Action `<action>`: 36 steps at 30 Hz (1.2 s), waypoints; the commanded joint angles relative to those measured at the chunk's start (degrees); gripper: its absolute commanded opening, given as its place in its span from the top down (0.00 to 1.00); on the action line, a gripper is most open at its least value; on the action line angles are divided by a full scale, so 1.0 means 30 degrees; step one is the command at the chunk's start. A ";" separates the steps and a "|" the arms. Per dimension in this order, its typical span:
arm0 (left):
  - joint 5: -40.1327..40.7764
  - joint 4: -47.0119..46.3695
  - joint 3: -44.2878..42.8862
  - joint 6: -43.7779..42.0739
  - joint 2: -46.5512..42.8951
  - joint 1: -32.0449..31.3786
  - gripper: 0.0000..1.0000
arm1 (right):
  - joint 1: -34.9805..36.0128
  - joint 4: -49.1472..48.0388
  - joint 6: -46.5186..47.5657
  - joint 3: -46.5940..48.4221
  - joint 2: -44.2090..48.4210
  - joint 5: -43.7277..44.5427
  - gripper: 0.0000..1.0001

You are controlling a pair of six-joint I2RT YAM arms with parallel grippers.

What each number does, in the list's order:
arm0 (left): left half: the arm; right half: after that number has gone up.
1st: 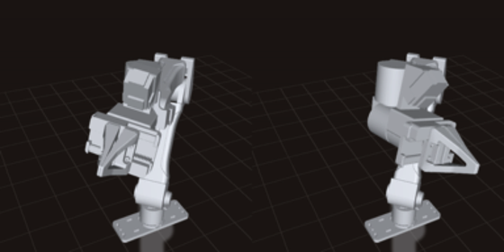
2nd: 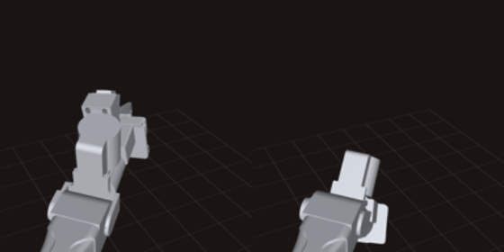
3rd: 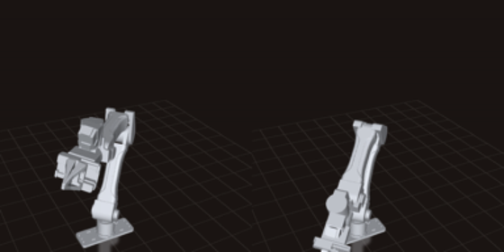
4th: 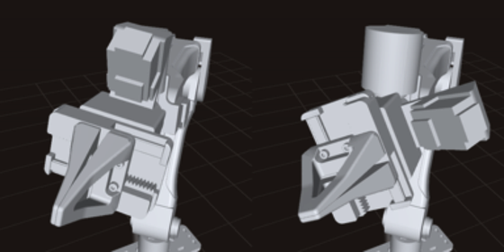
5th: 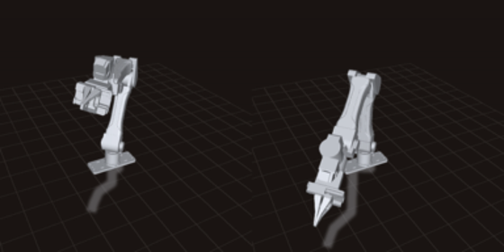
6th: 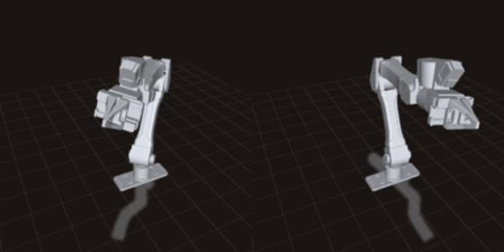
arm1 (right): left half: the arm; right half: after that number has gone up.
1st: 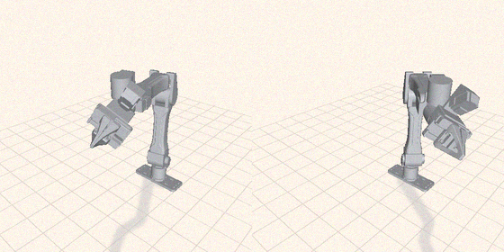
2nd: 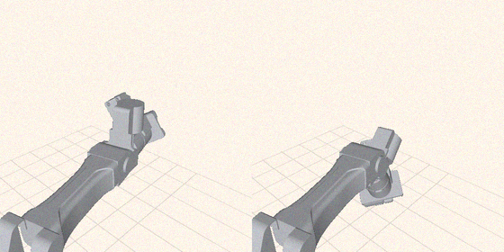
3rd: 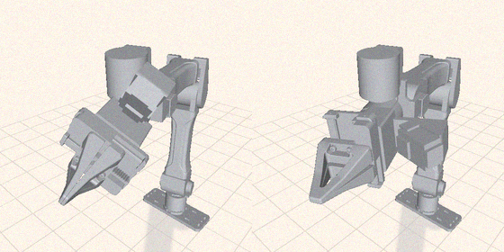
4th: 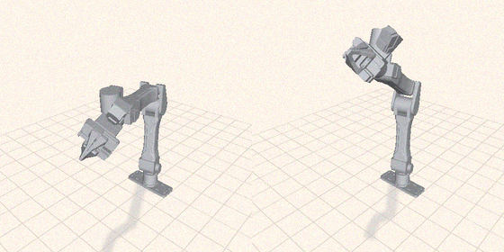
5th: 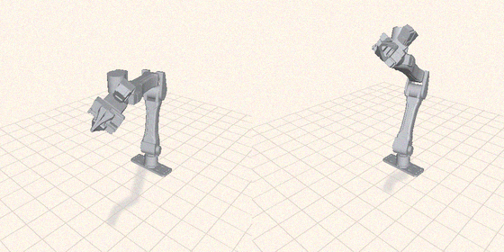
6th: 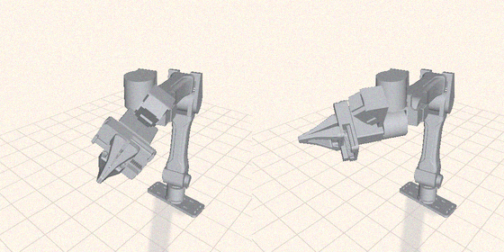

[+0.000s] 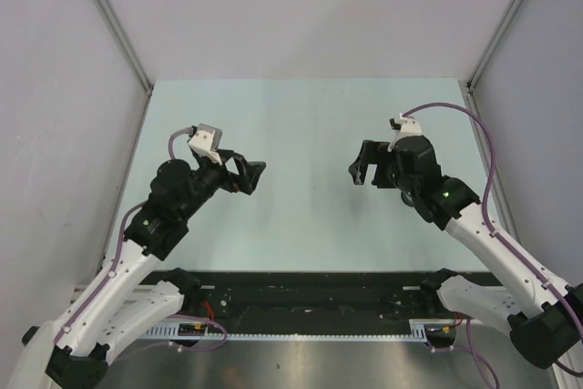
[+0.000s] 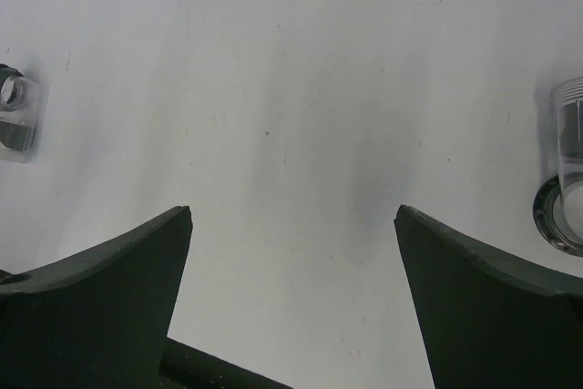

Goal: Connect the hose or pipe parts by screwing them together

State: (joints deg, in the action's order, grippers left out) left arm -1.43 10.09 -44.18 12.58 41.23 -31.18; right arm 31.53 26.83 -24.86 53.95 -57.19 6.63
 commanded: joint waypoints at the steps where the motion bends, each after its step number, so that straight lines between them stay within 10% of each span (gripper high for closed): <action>1: 0.1202 -0.0345 -0.0008 0.0202 -0.0121 -0.0125 0.01 | 0.0008 -0.0359 -0.0209 -0.0143 0.0605 0.0250 0.00; 13: 0.6920 0.3693 -0.1852 0.0610 0.3855 0.1482 0.03 | 0.0008 -0.1324 0.0055 -0.1488 0.2186 -0.0921 0.00; 23: 0.5487 0.4605 -0.2117 0.2164 0.7902 0.7985 0.07 | 0.0037 -0.4021 0.0171 -0.3776 0.6113 -0.3499 0.01; 36: 0.8066 0.7038 -0.2352 0.1900 1.1595 0.9543 0.16 | -0.0021 -0.3612 0.0407 -0.3776 0.6817 -0.3881 0.02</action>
State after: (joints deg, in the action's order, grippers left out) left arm 20.80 30.13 -49.47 16.99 74.67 -2.81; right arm 31.53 17.54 -24.60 42.61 -37.63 -4.19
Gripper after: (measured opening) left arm 0.848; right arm 0.981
